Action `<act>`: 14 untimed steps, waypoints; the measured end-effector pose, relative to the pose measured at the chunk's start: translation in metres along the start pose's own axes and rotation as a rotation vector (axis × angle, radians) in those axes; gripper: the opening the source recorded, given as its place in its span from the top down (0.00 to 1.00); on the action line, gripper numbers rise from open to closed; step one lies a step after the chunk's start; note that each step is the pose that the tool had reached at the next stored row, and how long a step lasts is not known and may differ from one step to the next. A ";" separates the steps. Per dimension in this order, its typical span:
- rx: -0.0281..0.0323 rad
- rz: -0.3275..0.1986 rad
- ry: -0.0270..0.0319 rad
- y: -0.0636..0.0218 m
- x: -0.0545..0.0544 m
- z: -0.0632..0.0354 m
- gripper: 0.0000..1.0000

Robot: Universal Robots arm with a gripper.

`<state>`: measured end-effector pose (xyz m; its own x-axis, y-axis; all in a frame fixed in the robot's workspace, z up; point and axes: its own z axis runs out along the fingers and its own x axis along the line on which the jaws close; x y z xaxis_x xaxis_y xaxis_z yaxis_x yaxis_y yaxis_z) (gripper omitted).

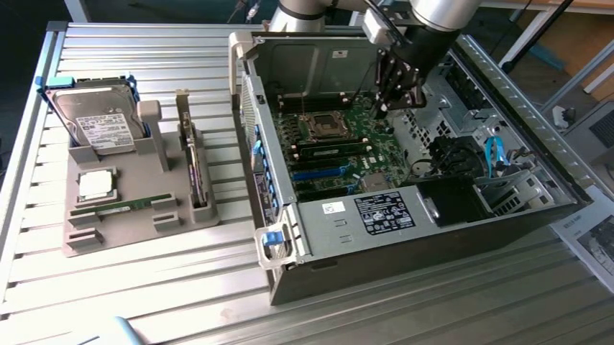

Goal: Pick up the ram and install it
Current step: 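Press down the ram until it locks into place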

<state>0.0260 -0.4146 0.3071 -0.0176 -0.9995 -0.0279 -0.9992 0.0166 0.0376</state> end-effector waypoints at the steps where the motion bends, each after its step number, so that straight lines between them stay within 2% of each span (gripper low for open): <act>1: 0.0000 0.000 0.0000 -0.0001 0.000 0.0015 0.90; 6: 0.0000 0.000 0.0002 -0.0003 0.000 0.0079 0.90; 14: 0.0000 0.000 0.0001 -0.0010 0.001 0.0245 0.90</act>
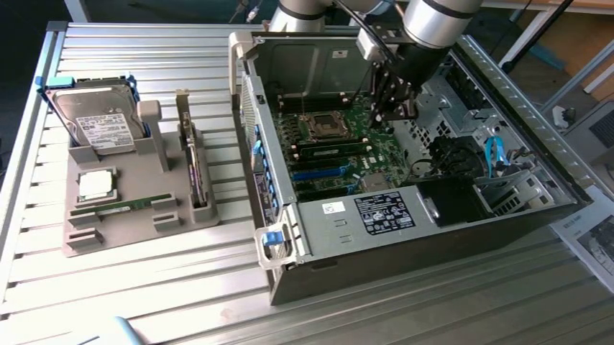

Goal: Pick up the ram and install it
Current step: 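Press down the ram until it locks into place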

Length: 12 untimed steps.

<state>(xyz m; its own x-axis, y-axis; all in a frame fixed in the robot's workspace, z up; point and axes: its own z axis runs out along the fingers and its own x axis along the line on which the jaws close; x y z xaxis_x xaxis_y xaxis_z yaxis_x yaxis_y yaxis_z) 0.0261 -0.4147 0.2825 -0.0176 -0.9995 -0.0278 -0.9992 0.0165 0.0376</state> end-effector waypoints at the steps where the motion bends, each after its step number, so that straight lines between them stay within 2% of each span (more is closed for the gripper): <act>1: 0.0000 0.000 0.0000 0.0000 0.000 0.0013 0.90; 12: 0.0000 0.000 -0.0001 -0.0008 0.001 0.0216 0.90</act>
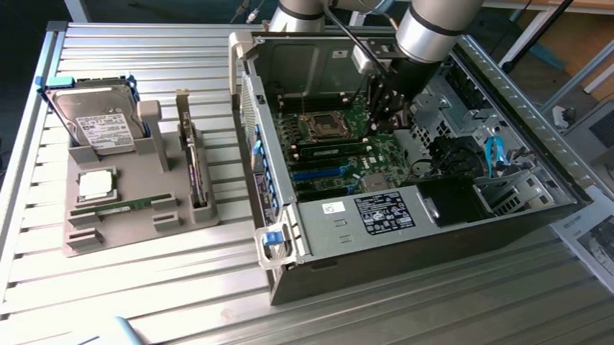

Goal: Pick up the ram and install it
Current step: 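Press down the ram until it locks into place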

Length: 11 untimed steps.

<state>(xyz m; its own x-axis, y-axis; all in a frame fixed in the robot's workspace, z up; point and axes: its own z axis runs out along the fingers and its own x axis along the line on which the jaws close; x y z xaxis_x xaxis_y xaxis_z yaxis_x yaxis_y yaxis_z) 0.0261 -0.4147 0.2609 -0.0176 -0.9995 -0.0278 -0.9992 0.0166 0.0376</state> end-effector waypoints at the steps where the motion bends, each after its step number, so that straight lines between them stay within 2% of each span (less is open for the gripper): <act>1: 0.0000 0.000 0.0000 -0.0001 0.000 0.0021 0.90; 8: 0.0000 0.000 0.0000 -0.0005 0.000 0.0129 0.90; 11: 0.0000 0.000 0.0001 -0.0006 0.000 0.0145 0.90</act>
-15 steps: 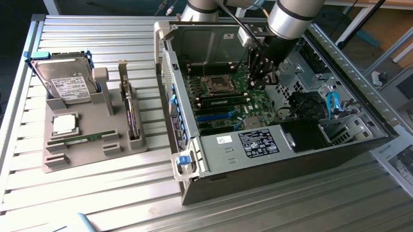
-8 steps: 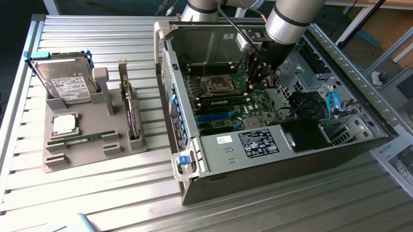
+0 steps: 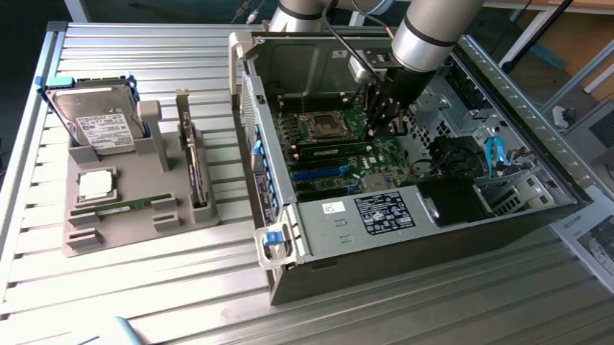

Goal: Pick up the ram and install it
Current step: 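Press down the ram until it locks into place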

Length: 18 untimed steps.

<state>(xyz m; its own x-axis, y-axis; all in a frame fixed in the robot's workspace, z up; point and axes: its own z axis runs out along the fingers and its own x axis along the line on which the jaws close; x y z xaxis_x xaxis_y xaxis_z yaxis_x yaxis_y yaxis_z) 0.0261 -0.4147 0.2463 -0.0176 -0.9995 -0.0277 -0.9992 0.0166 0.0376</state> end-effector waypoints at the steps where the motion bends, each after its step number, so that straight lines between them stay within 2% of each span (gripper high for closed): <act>1: 0.0000 0.000 0.0001 0.0000 0.000 0.0000 0.90; 8: 0.0000 0.000 -0.0002 -0.0058 0.000 -0.0001 0.90; 18: 0.0000 0.000 0.0000 -0.0062 0.000 0.0041 0.90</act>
<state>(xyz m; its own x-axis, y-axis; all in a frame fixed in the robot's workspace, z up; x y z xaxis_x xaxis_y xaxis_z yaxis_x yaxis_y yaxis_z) 0.0321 -0.4147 0.2420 -0.0176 -0.9995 -0.0277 -0.9992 0.0166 0.0377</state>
